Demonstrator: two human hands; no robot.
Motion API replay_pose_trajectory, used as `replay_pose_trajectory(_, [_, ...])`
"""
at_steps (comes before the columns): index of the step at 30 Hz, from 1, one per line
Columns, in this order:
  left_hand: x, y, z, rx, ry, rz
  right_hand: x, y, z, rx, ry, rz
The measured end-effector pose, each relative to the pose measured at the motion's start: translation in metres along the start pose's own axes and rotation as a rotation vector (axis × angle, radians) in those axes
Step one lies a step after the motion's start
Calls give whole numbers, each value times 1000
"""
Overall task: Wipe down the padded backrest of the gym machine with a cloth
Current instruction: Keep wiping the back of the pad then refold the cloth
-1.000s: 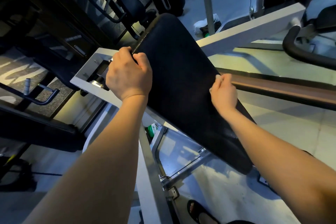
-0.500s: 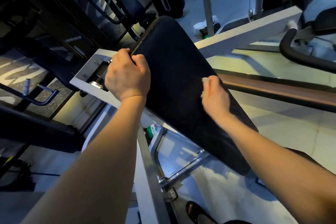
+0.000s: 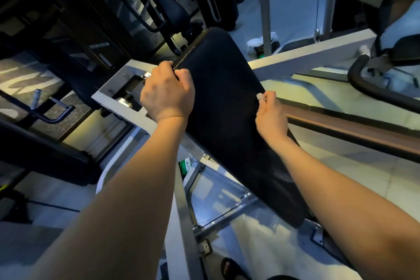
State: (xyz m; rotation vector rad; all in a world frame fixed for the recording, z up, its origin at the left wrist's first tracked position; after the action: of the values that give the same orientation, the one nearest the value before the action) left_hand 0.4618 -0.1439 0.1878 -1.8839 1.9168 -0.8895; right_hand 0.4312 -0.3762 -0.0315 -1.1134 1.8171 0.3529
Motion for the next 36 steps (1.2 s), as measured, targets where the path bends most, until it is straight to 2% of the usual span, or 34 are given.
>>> replay_pose_trajectory(3, [-1, -1, 1, -3, -29, 10, -41, 45, 16, 27, 36, -191])
replay_pose_trajectory(8, [1, -1, 0, -27, -43, 29, -69, 128, 39, -257, 136, -644])
replay_pose_trajectory(11, [-1, 0, 0, -71, 7, 40, -71, 124, 21, -343, 88, -653])
replay_pose_trajectory(15, [-7, -4, -2, -165, 174, 21, -77, 97, -1, -292, -58, -480])
replay_pose_trajectory(19, [-25, -1, 3, -348, 470, 26, -115, 72, -11, -233, -46, -547])
replay_pose_trajectory(27, [-67, 56, -16, -260, 774, -78, -195, 21, -20, 1, -103, -504])
replay_pose_trajectory(28, [-69, 57, -15, -274, 820, -118, -201, 29, -15, 1, -96, -526])
replay_pose_trajectory(30, [-73, 57, -14, -307, 870, -162, -208, 61, -2, -43, -76, -683])
replay_pose_trajectory(34, [-76, 56, -20, -352, 865, -96, -197, 117, 8, -227, 75, -1051])
replay_pose_trajectory(36, [-78, 53, -21, -360, 882, -95, -199, 103, 0, -202, 142, -1091])
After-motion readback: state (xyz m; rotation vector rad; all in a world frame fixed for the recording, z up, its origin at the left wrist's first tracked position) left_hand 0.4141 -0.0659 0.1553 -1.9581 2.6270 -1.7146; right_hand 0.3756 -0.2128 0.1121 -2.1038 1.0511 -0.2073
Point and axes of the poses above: each hand's wrist, its own y-axis away from the middle knuckle, its own z-axis out of the palm, x = y × z, the point moved 9 cm from there along -y, towards the middle knuckle, and after that the axes turned 2 degrees about -z, right-handed, at the moved point
